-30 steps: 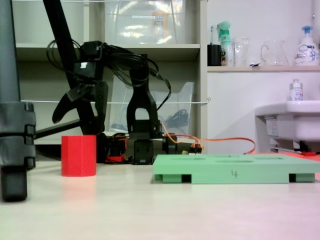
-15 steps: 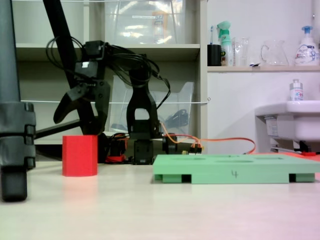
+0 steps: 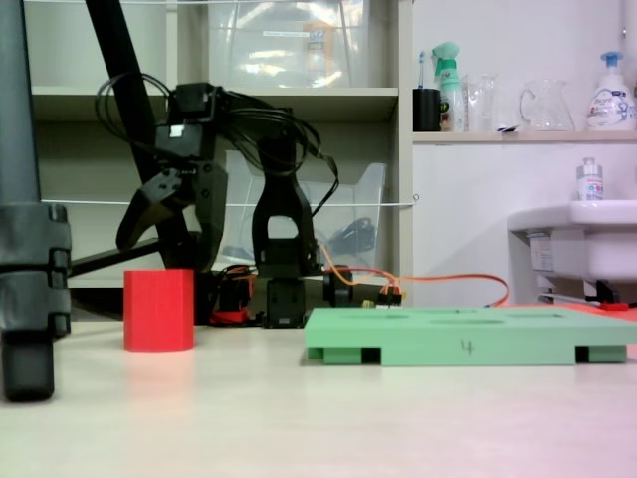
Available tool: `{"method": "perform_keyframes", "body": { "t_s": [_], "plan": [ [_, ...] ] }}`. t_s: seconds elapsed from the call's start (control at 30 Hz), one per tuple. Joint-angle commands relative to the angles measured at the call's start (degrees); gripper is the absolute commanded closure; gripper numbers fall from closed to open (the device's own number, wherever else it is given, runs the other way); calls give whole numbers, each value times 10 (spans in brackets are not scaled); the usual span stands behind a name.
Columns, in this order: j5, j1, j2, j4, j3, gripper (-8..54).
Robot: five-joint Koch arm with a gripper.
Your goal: Put the octagonal pillar block into the corresponding hole
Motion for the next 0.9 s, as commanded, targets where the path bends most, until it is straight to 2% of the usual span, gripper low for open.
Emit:
{"method": "perform_keyframes", "body": {
  "t_s": [0.0,0.43,0.47,0.5,0.53,0.87],
  "plan": [
    [12,3,8,-27,4,-64],
    [18,0,-11,-87,48,-62],
    [17,-1,-14,-87,49,-34],
    [18,-4,-21,-87,50,81],
    [23,-4,-24,-87,59,121],
    [54,-9,-40,-83,97,136]
  ]
}}
